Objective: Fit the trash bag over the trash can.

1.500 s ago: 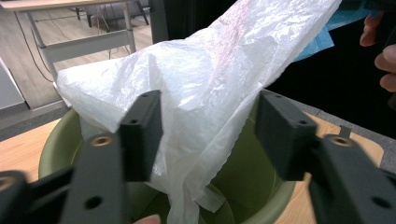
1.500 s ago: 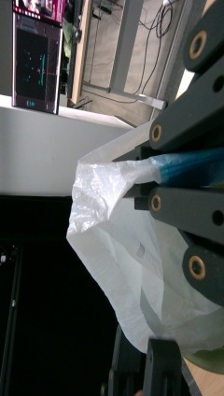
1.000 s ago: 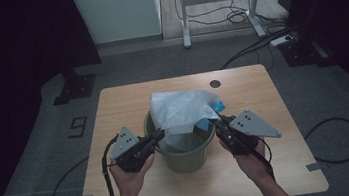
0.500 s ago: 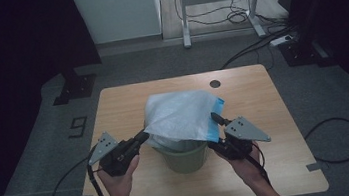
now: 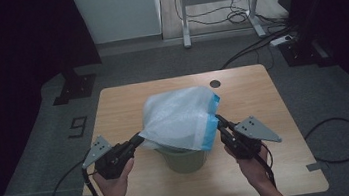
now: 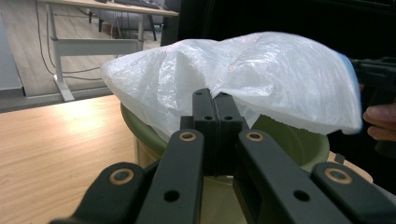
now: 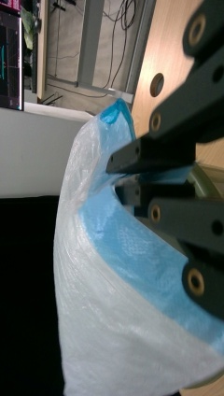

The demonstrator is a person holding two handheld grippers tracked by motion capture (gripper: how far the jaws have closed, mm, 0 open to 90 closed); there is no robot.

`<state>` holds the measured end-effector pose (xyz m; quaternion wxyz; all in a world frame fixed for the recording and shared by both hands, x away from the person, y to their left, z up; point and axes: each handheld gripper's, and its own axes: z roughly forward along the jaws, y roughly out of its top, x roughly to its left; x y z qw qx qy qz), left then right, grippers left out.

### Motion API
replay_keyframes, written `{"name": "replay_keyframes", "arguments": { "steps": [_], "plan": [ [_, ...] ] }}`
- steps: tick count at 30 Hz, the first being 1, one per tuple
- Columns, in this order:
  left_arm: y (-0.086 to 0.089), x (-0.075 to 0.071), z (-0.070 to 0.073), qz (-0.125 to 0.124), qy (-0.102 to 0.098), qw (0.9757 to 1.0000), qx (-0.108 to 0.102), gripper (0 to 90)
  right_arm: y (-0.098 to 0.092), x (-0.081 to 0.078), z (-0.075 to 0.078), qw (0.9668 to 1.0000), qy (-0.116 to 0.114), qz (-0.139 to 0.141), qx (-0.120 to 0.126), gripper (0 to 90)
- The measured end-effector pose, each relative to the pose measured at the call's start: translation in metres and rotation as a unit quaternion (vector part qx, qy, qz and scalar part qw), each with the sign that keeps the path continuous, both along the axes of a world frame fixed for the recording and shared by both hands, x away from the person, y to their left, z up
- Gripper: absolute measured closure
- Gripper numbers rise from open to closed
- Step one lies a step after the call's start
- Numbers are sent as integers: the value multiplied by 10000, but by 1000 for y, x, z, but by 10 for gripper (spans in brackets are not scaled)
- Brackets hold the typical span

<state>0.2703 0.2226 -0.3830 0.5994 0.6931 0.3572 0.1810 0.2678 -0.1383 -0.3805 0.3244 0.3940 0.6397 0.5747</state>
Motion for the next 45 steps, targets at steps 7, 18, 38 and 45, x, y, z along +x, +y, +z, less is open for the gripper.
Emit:
{"name": "replay_keyframes", "arguments": {
  "steps": [7,18,38,45],
  "plan": [
    [-3,1,-3,-254,62,9996,69,900,-8,-2,5,9997,-111,-68,216,887],
    [-18,-7,12,-754,-113,9969,201,418,-24,-7,15,9986,-374,-244,288,888],
    [-38,10,49,-885,-162,9947,492,335,-31,-9,30,9981,-534,-216,194,889],
    [-47,18,43,-855,0,9945,604,361,-26,-8,32,9983,-537,-152,145,888]
  ]
}}
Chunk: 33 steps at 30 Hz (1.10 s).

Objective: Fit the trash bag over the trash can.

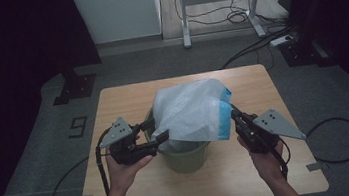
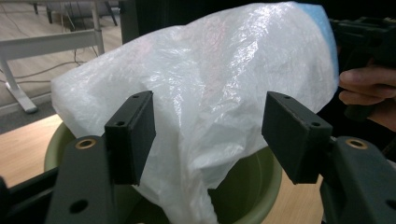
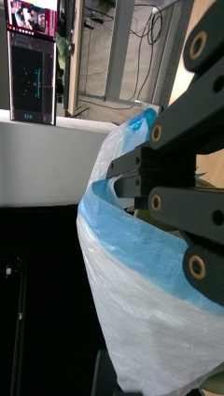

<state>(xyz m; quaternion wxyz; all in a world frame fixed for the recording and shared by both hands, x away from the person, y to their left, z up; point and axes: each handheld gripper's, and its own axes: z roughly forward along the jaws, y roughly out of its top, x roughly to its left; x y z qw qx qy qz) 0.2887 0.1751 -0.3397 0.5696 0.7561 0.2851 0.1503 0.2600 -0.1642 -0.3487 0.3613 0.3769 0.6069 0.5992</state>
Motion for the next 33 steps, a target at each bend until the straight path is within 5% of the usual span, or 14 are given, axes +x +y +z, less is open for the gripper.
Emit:
{"name": "replay_keyframes", "arguments": {
  "steps": [9,18,22,26,33],
  "plan": [
    [-14,6,4,-161,-8,9996,241,435,12,2,4,9999,-28,131,-88,888],
    [-12,4,4,-108,-252,9994,210,810,19,3,4,9997,-22,228,-129,888],
    [-6,2,3,-79,-438,9990,23,900,19,3,4,9997,-29,226,-127,889],
    [10,1,3,36,-497,9970,-600,900,16,2,0,9997,4,201,-136,889],
    [29,2,-1,241,-441,9948,-882,900,11,0,-10,9997,98,188,-129,888]
  ]
}}
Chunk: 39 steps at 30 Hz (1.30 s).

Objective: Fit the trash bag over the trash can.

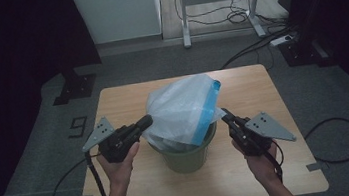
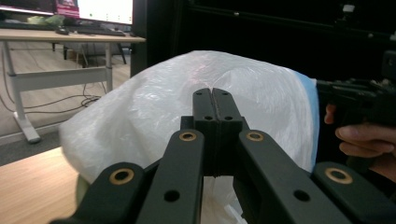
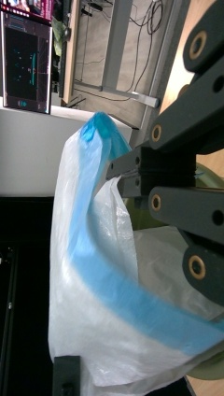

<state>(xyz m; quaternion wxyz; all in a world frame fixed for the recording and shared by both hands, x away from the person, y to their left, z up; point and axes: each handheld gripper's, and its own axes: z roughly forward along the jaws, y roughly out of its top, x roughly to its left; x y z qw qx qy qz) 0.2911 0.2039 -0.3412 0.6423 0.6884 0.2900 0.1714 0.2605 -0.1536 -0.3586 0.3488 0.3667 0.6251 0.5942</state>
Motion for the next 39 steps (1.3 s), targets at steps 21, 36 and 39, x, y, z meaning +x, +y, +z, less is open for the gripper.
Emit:
{"name": "replay_keyframes", "arguments": {
  "steps": [21,36,39],
  "plan": [
    [20,-3,-17,153,226,9994,-202,900,-19,-23,-32,9987,288,385,-154,723],
    [27,-3,-25,204,335,9989,-275,900,-40,-27,-15,9991,251,259,214,552],
    [26,-3,-24,203,333,9989,-277,900,-40,-21,-17,9987,359,261,245,550]
  ]
}}
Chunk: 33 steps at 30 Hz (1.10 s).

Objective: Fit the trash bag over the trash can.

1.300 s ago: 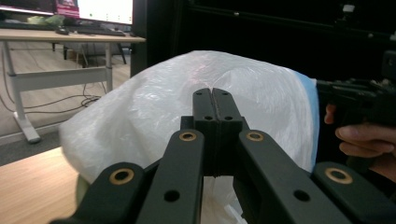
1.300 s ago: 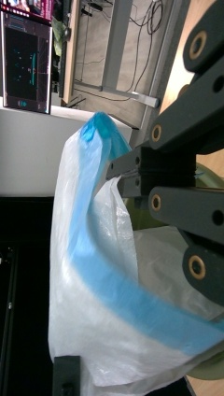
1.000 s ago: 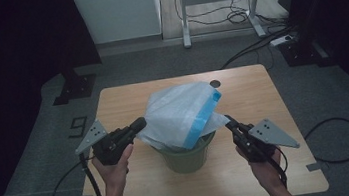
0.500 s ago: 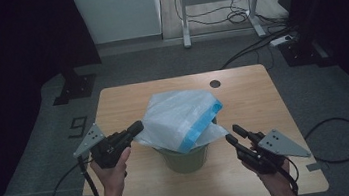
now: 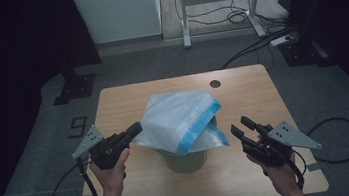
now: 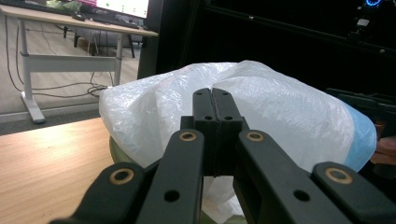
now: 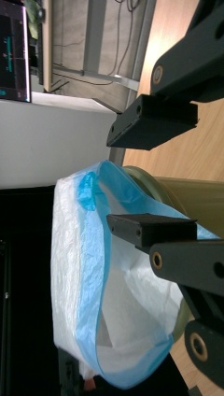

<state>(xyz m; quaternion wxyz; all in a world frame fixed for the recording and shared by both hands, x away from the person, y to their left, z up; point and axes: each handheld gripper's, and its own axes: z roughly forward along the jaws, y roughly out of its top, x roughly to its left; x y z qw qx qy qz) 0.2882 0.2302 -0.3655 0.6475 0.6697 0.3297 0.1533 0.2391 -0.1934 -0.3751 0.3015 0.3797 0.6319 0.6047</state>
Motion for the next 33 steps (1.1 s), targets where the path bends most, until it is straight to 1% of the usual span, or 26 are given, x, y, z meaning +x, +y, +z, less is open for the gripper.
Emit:
{"name": "replay_keyframes", "arguments": {
  "steps": [4,8,9,10,12,19,23,26,33],
  "plan": [
    [0,0,-1,17,28,10000,-15,900,7,11,-4,9999,116,8,-63,550],
    [0,2,-2,18,69,10000,-33,900,14,21,-7,9998,176,26,-102,550],
    [0,2,-2,18,69,10000,-33,900,14,21,-7,9998,176,26,-102,550],
    [0,2,-3,9,72,10000,-34,900,17,26,-8,9997,221,46,-107,550],
    [0,3,-3,6,88,9999,-47,900,20,31,-9,9995,266,61,-127,550],
    [0,3,-4,3,84,9999,-83,900,27,47,-15,9990,398,83,-162,547],
    [-1,4,-5,14,87,9999,-101,900,31,53,-17,9988,438,178,-120,550],
    [-1,4,-6,21,71,9999,-108,900,35,56,-17,9985,458,231,-167,551],
    [1,5,-8,16,117,9998,-165,900,39,62,-19,9981,506,338,-98,552]
  ]
}}
